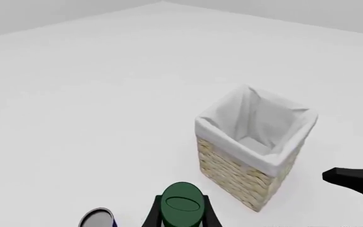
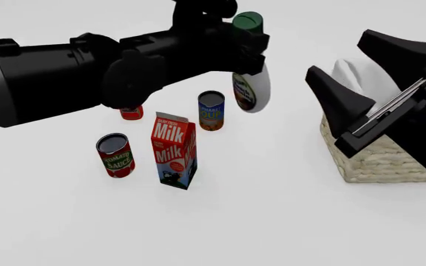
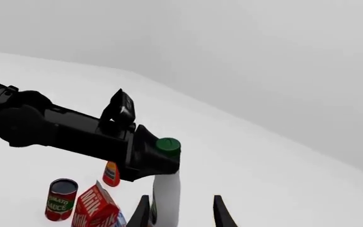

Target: Pick the salad dressing and place it in the basket.

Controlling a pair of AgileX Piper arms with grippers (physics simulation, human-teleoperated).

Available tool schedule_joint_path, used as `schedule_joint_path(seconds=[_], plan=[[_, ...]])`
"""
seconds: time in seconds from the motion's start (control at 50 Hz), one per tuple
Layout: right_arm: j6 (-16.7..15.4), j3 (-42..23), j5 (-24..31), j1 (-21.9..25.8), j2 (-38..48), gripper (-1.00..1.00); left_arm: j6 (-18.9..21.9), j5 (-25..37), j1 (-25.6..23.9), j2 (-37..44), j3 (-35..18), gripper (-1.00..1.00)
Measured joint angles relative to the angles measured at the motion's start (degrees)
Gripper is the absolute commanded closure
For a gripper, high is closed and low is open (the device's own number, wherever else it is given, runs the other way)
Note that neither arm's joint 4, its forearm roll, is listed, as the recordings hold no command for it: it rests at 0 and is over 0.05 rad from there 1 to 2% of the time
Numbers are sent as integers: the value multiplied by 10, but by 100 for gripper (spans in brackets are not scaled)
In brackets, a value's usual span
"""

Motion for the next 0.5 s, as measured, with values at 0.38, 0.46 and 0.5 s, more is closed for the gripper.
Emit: schedule_joint_path(seconds=[0.38, 0.46, 0.5], plan=[[13, -11, -45, 6, 61, -100, -3, -1, -7, -7, 8, 100], [13, -14, -53, 7, 73, -100, -4, -1, -8, -9, 10, 100], [13, -16, -57, 8, 79, -100, -4, -1, -9, -10, 11, 100]])
